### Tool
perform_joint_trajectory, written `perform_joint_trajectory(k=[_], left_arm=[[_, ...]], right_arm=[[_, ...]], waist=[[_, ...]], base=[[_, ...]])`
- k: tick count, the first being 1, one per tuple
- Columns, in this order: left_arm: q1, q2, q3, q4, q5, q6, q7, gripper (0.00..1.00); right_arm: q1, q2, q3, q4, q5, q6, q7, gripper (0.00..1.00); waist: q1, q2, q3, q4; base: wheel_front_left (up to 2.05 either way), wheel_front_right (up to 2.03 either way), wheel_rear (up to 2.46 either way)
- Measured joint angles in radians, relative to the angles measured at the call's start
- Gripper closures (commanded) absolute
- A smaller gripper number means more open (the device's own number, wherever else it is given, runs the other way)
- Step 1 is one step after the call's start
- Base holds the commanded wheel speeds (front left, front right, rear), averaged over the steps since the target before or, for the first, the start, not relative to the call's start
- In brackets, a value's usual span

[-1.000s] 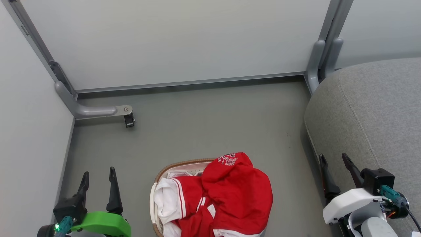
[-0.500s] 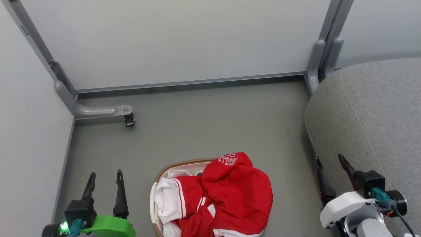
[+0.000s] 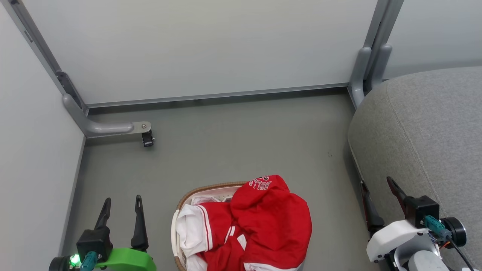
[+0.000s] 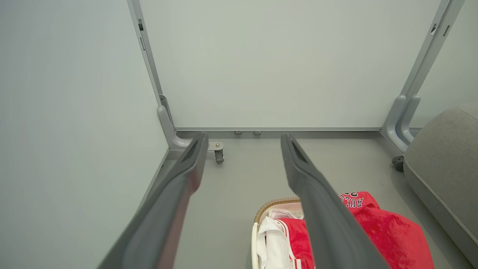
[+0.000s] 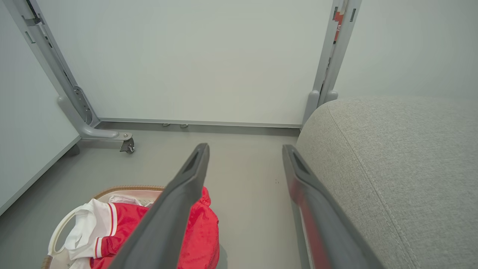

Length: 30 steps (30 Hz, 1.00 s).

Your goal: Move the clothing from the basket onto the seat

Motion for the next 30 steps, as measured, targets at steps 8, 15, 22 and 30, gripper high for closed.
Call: perform_joint_trajectory(k=[8,15,22,30], left_arm=[[0.001,0.0,-0.035,0.031,-0.041,-0.021,0.0,0.0],[-0.069,0.0,-0.096,0.081,-0.089,-0.053,0.0,0.0],[-0.181,-0.001,-0.164,0.126,-0.109,-0.066,0.0,0.0],[-0.328,-0.002,-0.255,0.241,-0.142,-0.074,0.0,0.0]], right_arm=[[-0.001,-0.002,0.009,-0.01,0.0,0.0,0.0,0.0],[-0.059,-0.005,0.024,-0.044,0.01,0.0,0.0,0.0],[-0.135,-0.005,0.038,-0.093,0.024,0.0,0.0,0.0],[-0.233,-0.001,0.054,-0.15,0.042,0.0,0.0,0.0]], waist=[[0.0,0.0,0.021,-0.006],[0.0,0.0,0.097,-0.021],[0.0,0.0,0.213,-0.045],[0.0,0.0001,0.364,-0.08]], base=[[0.0,0.0,0.0],[0.0,0.0,0.0],[0.0,0.0,0.0],[0.0,0.0,0.0]])
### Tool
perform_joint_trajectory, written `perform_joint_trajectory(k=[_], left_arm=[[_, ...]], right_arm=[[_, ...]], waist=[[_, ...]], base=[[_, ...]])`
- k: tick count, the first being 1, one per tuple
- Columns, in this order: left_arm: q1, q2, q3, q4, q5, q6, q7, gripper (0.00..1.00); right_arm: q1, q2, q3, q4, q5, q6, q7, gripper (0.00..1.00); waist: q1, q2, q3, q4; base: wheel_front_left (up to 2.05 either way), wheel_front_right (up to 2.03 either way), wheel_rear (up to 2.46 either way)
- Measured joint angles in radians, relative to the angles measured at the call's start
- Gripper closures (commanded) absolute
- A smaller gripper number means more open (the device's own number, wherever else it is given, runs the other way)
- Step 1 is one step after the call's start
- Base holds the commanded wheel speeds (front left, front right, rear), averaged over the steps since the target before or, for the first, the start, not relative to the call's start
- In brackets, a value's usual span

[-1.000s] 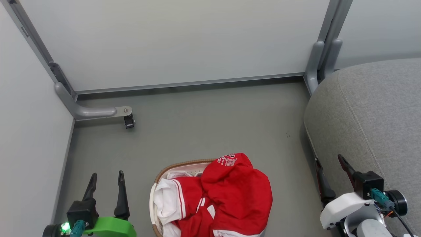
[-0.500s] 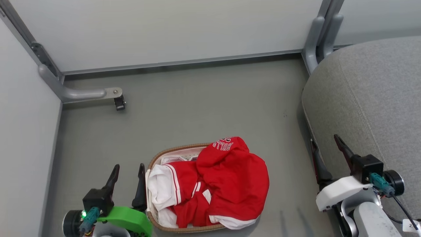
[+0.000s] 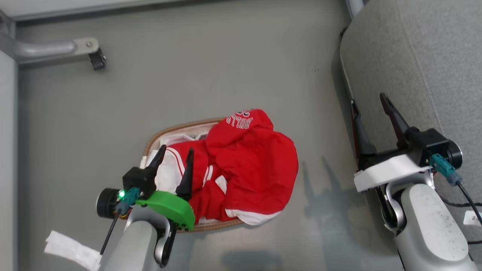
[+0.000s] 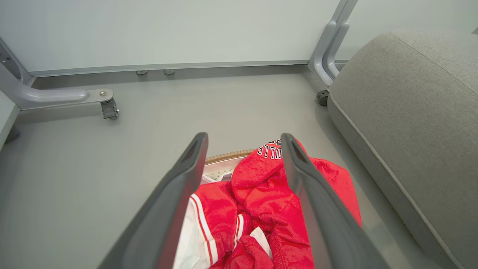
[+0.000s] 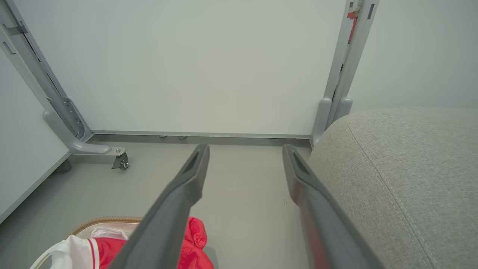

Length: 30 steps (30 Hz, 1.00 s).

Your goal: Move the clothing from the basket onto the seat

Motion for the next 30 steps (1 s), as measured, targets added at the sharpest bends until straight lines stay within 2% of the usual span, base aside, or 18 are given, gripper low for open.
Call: perform_joint_trajectory(k=[18,25,30], left_arm=[[-0.32,-0.001,-0.367,0.396,-0.271,-0.002,0.0,0.0],[-0.412,0.003,-0.478,0.5,-0.368,-0.002,0.007,0.0],[-0.472,0.025,-0.505,0.591,-0.406,-0.002,0.012,0.0]], right_arm=[[-0.099,0.008,0.043,-0.087,0.023,0.0,0.0,0.0],[-0.118,0.016,0.063,-0.106,0.027,0.0,0.0,0.0],[-0.121,0.021,0.07,-0.108,0.029,0.0,0.0,0.0]], waist=[[0.0001,0.0,0.295,-0.118],[0.0002,0.0,0.386,-0.162],[0.0002,0.0,0.439,-0.187]], base=[[0.0,0.0,0.0],[0.0,0.0,0.0],[0.0,0.0,0.0]])
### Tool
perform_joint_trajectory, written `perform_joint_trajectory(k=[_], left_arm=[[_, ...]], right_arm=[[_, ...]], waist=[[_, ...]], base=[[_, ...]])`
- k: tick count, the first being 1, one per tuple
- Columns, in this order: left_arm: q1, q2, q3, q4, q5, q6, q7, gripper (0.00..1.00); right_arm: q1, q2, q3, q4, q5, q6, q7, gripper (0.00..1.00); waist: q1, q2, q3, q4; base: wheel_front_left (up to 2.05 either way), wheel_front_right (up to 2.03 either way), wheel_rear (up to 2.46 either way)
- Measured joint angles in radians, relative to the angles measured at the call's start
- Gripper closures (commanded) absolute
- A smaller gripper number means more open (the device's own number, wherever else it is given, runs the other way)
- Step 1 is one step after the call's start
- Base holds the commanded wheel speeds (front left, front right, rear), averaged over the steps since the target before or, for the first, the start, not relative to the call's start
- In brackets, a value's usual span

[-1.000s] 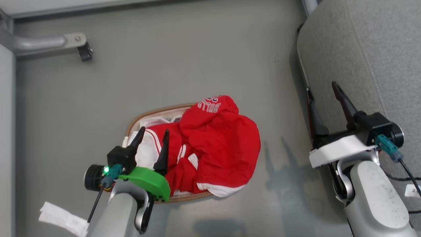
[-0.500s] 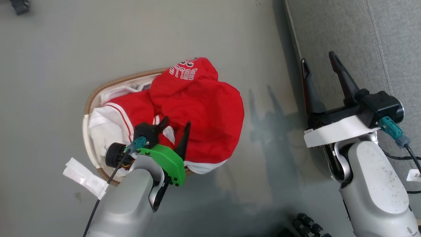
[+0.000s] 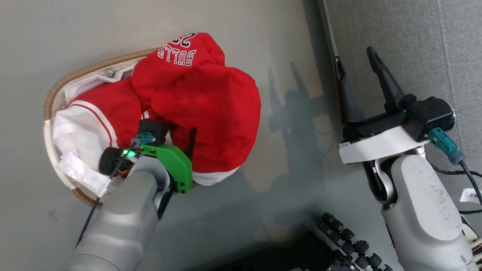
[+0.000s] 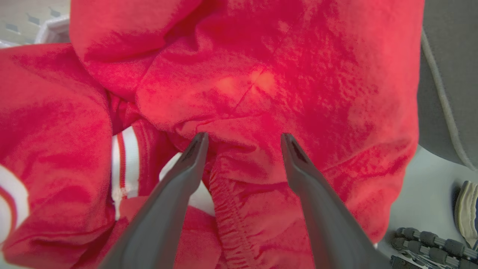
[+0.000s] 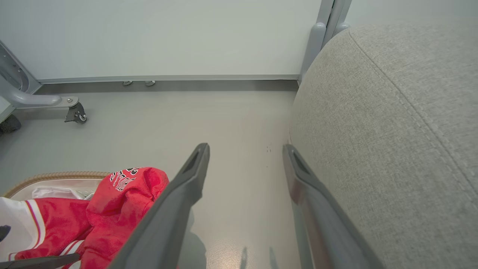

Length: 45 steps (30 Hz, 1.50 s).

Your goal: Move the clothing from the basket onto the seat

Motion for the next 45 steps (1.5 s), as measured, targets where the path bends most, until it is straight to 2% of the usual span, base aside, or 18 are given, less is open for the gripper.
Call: perform_joint_trajectory(k=[4,21,22,23,29,36,41,45], left_arm=[[-0.032,0.001,0.001,0.069,-0.021,0.0,0.014,0.0],[-0.085,-0.004,-0.091,0.059,-0.134,0.0,0.034,0.02],[-0.086,-0.002,-0.094,0.065,-0.14,0.0,0.035,0.83],[-0.087,0.0,-0.099,0.067,-0.143,0.0,0.035,1.0],[-0.081,0.005,-0.127,0.044,-0.182,0.0,0.028,1.0],[-0.008,0.019,-0.146,-0.024,-0.22,0.0,-0.006,1.0],[0.036,0.052,-0.048,-0.156,-0.184,0.0,-0.011,1.0],[0.139,0.067,0.058,-0.266,-0.1,0.0,-0.012,1.0]], right_arm=[[0.0,0.003,0.004,0.001,0.001,0.0,0.0,0.0],[-0.006,0.011,0.021,-0.002,0.017,0.0,0.0,0.0],[-0.006,0.011,0.022,-0.002,0.017,0.0,0.0,0.0],[-0.006,0.011,0.024,-0.002,0.017,0.0,0.0,0.0],[-0.005,0.013,0.025,0.009,0.029,0.0,0.0,0.0],[0.01,0.014,0.023,0.042,0.032,0.0,0.0,0.0],[0.037,0.008,0.018,0.066,0.024,0.0,0.0,0.0],[0.063,0.007,0.025,0.08,0.021,0.0,0.0,0.0]], waist=[[0.0,0.0,0.032,-0.017],[-0.0001,0.0,0.101,-0.053],[-0.0001,0.0,0.102,-0.055],[-0.0001,0.0,0.103,-0.057],[-0.0001,0.0,0.076,-0.058],[-0.0002,0.0,-0.008,-0.045],[-0.0002,0.0,-0.087,-0.024],[-0.0002,0.0,-0.158,0.0]], base=[[0.0,0.0,0.0],[0.0,0.0,0.0],[0.0,0.0,0.0],[0.0,0.0,0.0],[0.0,0.0,0.0],[0.0,0.0,0.0],[0.0,0.0,0.0],[0.0,0.0,0.0]])
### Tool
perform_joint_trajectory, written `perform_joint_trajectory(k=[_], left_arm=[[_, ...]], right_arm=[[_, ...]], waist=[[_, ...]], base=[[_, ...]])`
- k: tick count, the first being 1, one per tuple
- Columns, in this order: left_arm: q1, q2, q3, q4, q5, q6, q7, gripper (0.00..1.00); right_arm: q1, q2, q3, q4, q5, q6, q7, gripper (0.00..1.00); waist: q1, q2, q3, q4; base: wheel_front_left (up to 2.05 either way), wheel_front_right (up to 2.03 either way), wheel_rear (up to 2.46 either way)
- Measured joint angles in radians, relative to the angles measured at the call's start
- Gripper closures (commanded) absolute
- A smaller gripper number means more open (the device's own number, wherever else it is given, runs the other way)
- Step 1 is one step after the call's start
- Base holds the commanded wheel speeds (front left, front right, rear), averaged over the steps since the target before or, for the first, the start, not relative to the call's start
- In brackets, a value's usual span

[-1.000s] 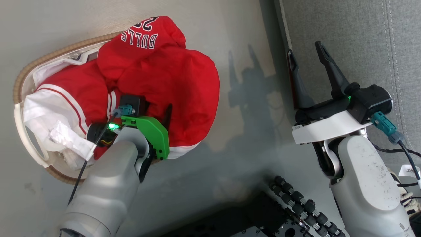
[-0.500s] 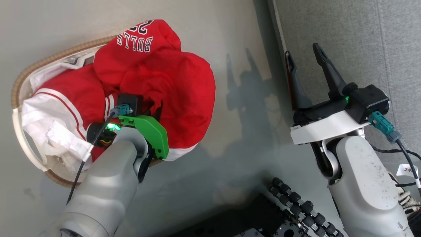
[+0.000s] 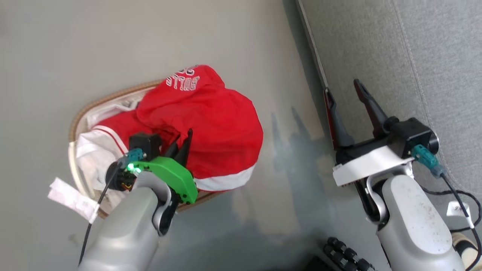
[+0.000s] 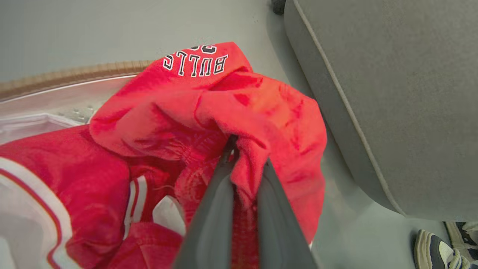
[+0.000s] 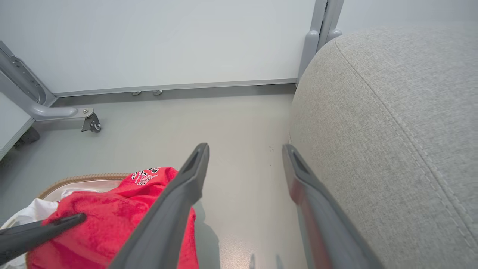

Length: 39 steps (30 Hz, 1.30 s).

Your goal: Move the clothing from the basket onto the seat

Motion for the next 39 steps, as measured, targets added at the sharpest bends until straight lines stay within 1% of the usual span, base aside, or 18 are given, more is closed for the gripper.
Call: perform_joint_trajectory(k=[5,9,16,21,32,39], left_arm=[[0.112,-0.019,0.136,-0.142,0.105,0.0,0.0,1.0],[0.202,-0.04,0.206,-0.243,0.172,0.0,0.0,1.0],[0.31,-0.059,0.283,-0.394,0.242,0.0,0.0,1.0],[0.347,-0.061,0.334,-0.504,0.28,0.0,0.0,1.0],[0.353,-0.05,0.37,-0.707,0.32,0.0,0.0,1.0],[0.323,-0.046,0.369,-0.741,0.317,0.0,0.0,1.0]], right_arm=[[0.049,-0.014,0.005,0.034,0.0,0.0,0.0,0.0],[0.081,-0.018,0.01,0.054,0.0,0.0,0.0,0.0],[0.149,-0.018,0.031,0.085,-0.004,0.0,0.0,0.0],[0.198,-0.016,0.039,0.098,-0.004,0.0,0.0,0.0],[0.29,-0.005,0.041,0.108,-0.005,0.0,0.0,0.0],[0.308,-0.001,0.056,0.114,-0.004,0.0,0.0,0.0]], waist=[[0.0,0.0,-0.094,0.037],[0.0,0.0,-0.169,0.067],[-0.0001,0.0,-0.302,0.109],[-0.0001,0.0,-0.395,0.132],[-0.0001,0.0,-0.563,0.167],[-0.0001,0.0,-0.612,0.172]], base=[[0.0,0.0,0.0],[0.0,0.0,0.0],[0.0,0.0,0.0],[0.0,0.0,0.0],[0.0,0.0,0.0],[0.0,0.0,0.0]])
